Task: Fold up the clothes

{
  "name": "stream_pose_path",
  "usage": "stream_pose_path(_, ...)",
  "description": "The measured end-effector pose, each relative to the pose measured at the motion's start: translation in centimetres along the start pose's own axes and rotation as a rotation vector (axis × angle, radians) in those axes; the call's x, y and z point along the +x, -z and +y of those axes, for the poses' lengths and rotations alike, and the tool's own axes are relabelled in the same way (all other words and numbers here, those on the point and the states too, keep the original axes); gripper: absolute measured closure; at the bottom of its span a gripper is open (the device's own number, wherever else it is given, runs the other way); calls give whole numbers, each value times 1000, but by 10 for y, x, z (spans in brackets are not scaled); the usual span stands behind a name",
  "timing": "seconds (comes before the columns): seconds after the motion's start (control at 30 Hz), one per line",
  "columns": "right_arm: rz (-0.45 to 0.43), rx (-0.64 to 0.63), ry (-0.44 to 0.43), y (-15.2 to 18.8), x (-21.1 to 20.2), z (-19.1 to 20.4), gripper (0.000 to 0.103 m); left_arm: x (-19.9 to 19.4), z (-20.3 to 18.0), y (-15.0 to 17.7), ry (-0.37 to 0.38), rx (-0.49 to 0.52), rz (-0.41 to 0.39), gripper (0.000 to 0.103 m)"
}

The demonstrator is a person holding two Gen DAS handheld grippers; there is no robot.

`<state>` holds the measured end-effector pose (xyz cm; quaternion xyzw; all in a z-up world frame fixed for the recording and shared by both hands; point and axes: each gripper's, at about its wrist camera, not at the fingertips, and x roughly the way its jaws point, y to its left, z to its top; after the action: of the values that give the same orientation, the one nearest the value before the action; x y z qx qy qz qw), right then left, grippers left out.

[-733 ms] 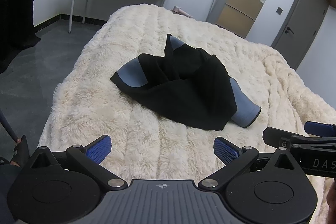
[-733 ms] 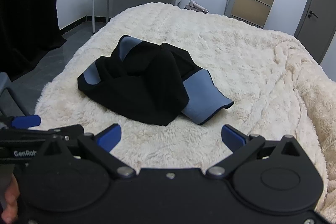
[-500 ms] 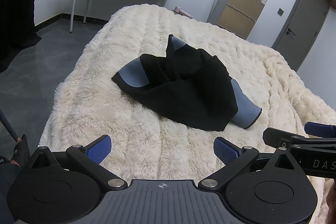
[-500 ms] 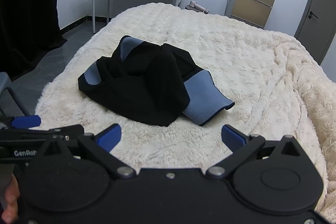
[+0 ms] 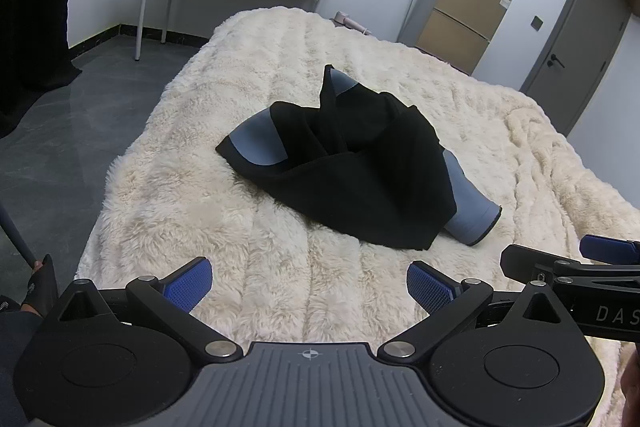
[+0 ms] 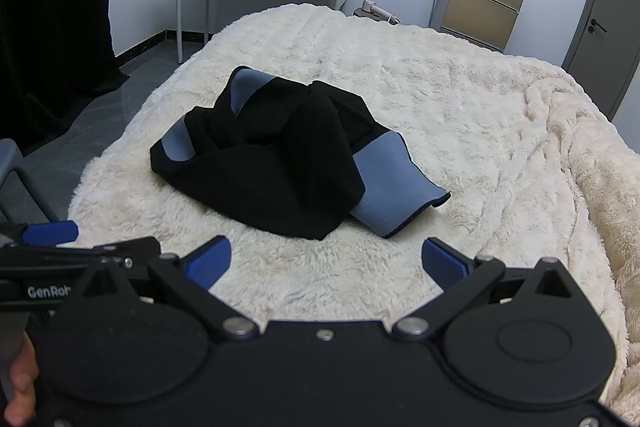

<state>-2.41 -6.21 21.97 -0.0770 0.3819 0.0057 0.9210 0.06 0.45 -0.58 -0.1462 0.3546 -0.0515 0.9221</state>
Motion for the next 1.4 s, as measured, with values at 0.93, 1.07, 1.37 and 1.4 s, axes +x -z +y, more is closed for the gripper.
stream_pose_path(0.93, 10, 9, -11, -3, 6, 7, 0, 0, -1, -2, -12, -3, 6, 0)
stream_pose_path(1.07, 7, 5, -13, -5, 4, 6, 0, 2, -3, -4, -13, -4, 6, 0)
stream_pose_path(1.37, 5, 1, -13, -3, 5, 7, 0, 2, -3, -4, -13, 1, 5, 0)
stream_pose_path(1.4, 4, 0, -13, -3, 5, 7, 0, 2, -5, -4, -15, 2, 5, 0)
